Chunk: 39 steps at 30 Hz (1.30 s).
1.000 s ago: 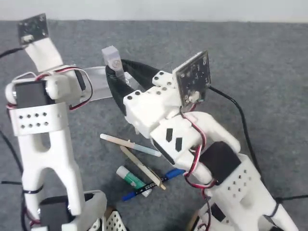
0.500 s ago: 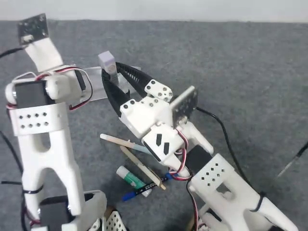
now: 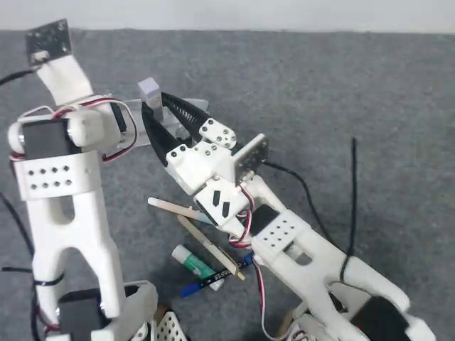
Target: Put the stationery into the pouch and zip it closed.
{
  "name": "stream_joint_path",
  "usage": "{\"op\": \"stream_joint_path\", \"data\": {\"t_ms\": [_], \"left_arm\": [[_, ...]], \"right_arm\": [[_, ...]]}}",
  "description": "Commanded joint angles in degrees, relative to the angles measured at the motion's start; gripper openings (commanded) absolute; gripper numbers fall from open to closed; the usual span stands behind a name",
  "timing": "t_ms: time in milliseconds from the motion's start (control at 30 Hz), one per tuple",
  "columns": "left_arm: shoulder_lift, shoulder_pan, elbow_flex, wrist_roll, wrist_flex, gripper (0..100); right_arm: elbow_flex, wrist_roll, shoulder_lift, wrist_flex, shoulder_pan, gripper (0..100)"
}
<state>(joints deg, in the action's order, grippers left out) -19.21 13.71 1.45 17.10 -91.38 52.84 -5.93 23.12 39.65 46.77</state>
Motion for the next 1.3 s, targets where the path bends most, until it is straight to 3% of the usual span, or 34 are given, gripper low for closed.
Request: {"op": "stream_joint_path", "data": {"t_ms": [0,433,633,867,1267], "left_arm": [[-0.4,0.4,0.2,1.1,2.6,1],[-0.4,0.4,0.2,1.1,2.6,1],[-0.4,0.4,0.2,1.1,2.7,1],[-0.4,0.4,0.1,1.1,2.7,1],[-0.4,0.4,-2.2,2.0,6.8,1]], "right_arm": [[-0.9,1.5,-2.2,2.5,0.3,0.7],[-0.6,1.5,-6.3,2.1,-1.4,1.3],[3.1,6.8,-3.7,2.1,-1.2,18.0],[6.9,8.3,2.6,2.0,-1.2,12.0],[6.2,8.1,15.6,-21.5,-1.2,12.1]]}}
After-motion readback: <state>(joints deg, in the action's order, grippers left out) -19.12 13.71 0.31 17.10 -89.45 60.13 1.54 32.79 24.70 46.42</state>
